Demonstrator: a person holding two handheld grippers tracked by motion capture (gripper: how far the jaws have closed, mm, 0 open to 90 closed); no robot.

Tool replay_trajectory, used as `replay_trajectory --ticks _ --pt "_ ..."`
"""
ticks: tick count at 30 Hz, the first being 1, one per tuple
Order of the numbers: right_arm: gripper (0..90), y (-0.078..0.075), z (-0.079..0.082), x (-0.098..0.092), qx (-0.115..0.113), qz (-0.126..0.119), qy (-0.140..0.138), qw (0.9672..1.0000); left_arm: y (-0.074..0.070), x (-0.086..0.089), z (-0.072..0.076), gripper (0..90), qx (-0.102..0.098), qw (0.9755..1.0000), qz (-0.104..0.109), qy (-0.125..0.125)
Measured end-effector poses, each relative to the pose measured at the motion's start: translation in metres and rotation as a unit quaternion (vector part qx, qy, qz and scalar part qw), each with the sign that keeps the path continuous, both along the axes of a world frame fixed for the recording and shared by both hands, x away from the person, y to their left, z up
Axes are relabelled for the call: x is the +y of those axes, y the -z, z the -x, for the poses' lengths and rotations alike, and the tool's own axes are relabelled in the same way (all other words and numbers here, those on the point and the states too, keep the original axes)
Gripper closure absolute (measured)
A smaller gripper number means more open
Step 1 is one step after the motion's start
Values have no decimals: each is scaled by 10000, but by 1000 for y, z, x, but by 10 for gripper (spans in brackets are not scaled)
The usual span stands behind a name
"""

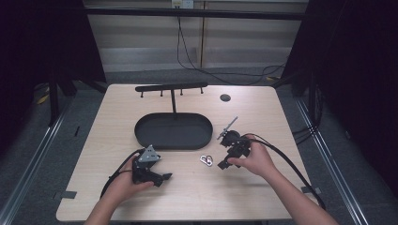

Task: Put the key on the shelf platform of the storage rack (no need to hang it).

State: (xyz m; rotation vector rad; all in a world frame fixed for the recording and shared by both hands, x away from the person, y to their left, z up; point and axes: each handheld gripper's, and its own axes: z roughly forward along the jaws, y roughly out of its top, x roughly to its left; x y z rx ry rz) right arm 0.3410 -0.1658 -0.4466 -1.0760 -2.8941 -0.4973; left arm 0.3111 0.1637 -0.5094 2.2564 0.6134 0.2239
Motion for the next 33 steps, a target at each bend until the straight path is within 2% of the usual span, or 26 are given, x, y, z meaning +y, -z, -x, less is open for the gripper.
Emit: replay_trajectory --ticks 7,8,9,10,11,13,14,17,21,23,27,28,33 --pt "265 -2 -1 1 -46 9 25 10000 0 0 0 151 2 10000 16 -13" --pt "259 -4 0 5 -131 175 -119 9997 0 0 0 151 -10 10000 1 -3" --pt "258 -5 1 7 -173 236 -145 9995 0 0 0 151 -10 10000 1 -3" --pt "259 -7 2 10 -217 253 -190 9993 0 0 0 151 -9 10000 -10 2" --pt "258 -8 2 12 -164 145 -207 9995 0 0 0 151 -13 10000 -9 2" --pt "257 -9 2 15 -125 147 -238 9995 0 0 0 151 -9 10000 7 -10" --pt "256 -11 2 21 -198 304 -330 9988 0 0 0 151 -9 10000 1 -6" --pt "265 -11 -2 24 -37 84 -253 9996 0 0 0 151 -14 10000 -10 4" --pt "277 -9 -7 24 24 279 -157 9995 0 0 0 151 6 10000 -15 -2" --pt "277 -14 -8 27 -111 522 -224 9983 0 0 0 151 9 10000 -12 -1" --pt "277 -22 -7 34 -72 525 -305 9981 0 0 0 151 2 10000 -15 -1" --pt "278 -26 -7 39 -104 618 -342 9974 0 0 0 151 7 10000 -3 -12" --pt "278 -28 -10 47 -5 662 -352 9972 0 0 0 151 2 10000 -16 0"
